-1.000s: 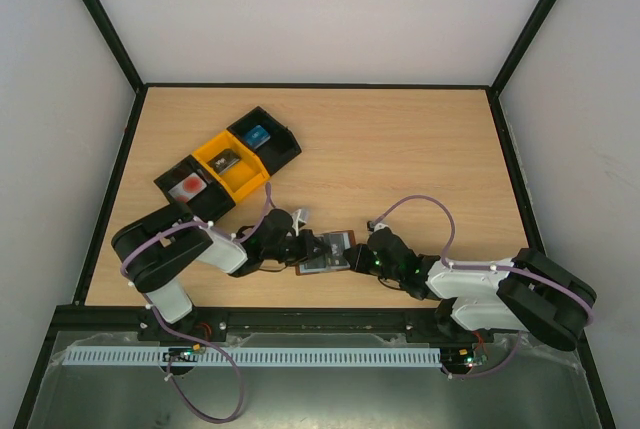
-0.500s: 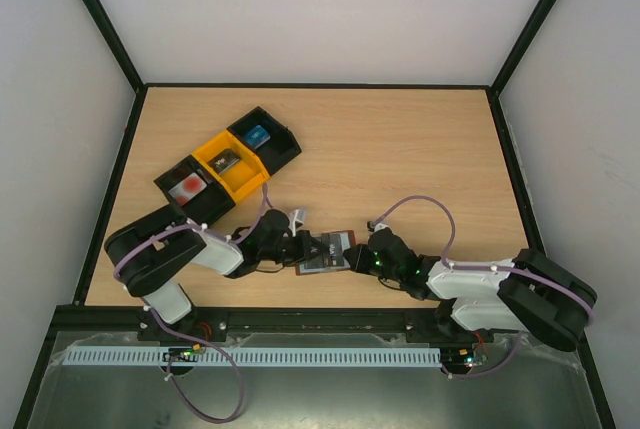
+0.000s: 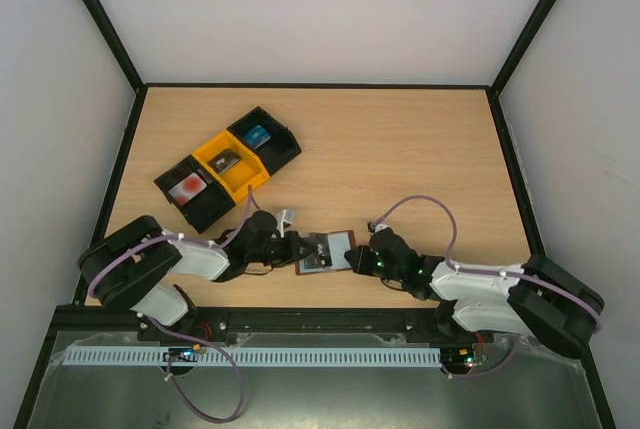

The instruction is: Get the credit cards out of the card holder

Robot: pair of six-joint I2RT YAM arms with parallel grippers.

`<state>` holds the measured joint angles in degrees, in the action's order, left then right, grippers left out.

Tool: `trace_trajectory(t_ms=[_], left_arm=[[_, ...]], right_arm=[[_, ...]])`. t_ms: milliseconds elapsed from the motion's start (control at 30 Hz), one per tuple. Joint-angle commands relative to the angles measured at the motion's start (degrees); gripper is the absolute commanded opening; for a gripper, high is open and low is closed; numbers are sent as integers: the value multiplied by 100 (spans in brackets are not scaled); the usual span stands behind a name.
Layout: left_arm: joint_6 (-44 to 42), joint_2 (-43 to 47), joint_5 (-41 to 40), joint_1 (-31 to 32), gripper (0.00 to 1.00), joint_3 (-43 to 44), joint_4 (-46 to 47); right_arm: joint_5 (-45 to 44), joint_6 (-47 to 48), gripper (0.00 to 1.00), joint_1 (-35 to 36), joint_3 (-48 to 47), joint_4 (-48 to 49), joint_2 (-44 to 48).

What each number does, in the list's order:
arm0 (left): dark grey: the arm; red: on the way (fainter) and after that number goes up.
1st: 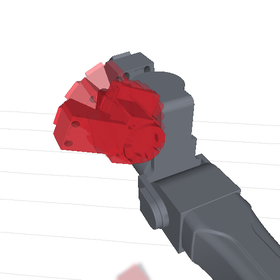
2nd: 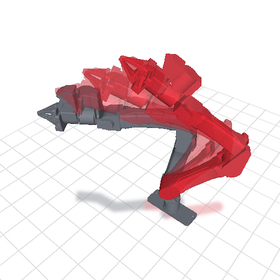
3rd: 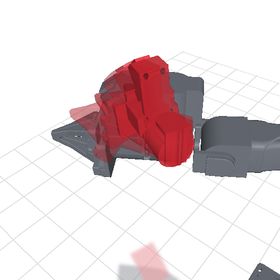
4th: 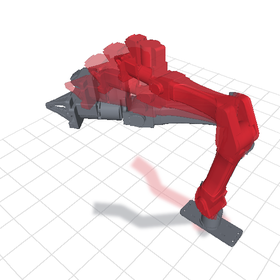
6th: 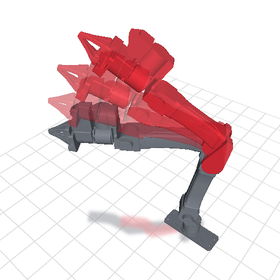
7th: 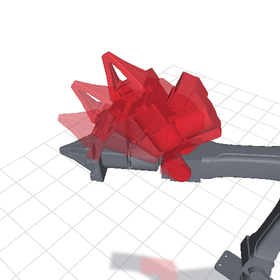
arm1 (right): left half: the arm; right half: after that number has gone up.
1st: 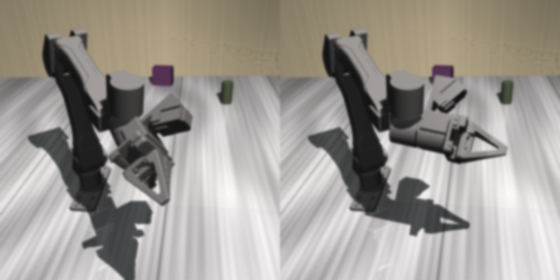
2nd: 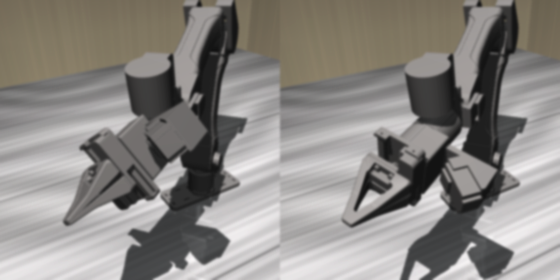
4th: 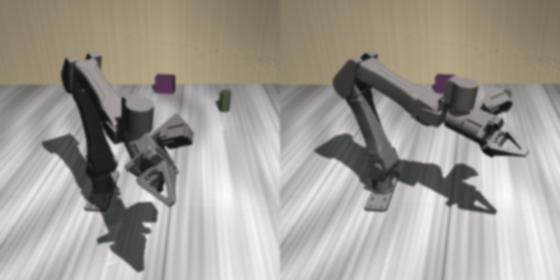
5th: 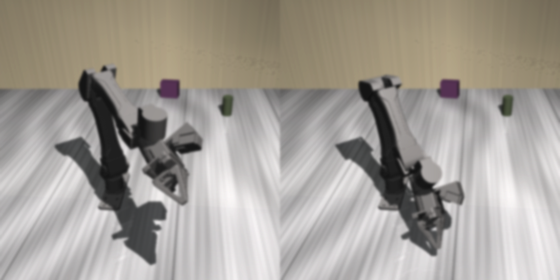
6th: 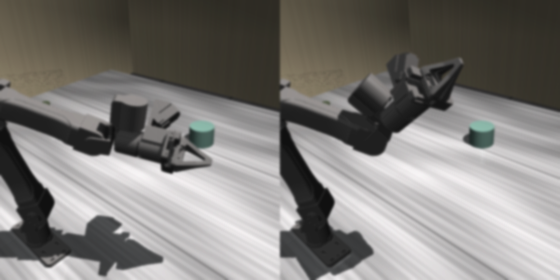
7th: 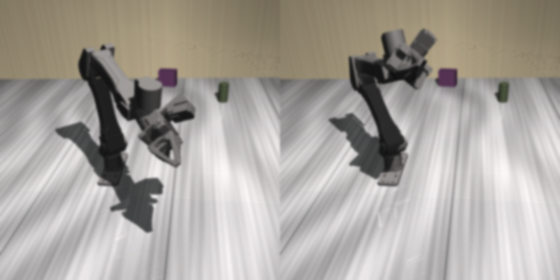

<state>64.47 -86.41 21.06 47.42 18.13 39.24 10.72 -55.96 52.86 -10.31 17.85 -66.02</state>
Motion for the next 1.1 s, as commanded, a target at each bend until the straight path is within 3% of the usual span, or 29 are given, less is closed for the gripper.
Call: trace_trajectory(t_ms=[0, 267, 667, 1067], left_arm=[[-252, 393, -110, -100, 3, -229, -478], [-499, 1047, 138, -215, 3, -398, -823], [-1301, 2525, 745, -300, 3, 21, -2449], [-1306, 3046, 2046, -304, 3, -66, -2050]], right_arm=[[-13, 420, 16, 15, -313, -958, 494], [212, 977, 19, 20, -777, -1552, 1405], [1067, 1369, 27, 16, -1180, -1821, 1746], [1754, 1373, 45, 1, -1161, -1485, 1750]])
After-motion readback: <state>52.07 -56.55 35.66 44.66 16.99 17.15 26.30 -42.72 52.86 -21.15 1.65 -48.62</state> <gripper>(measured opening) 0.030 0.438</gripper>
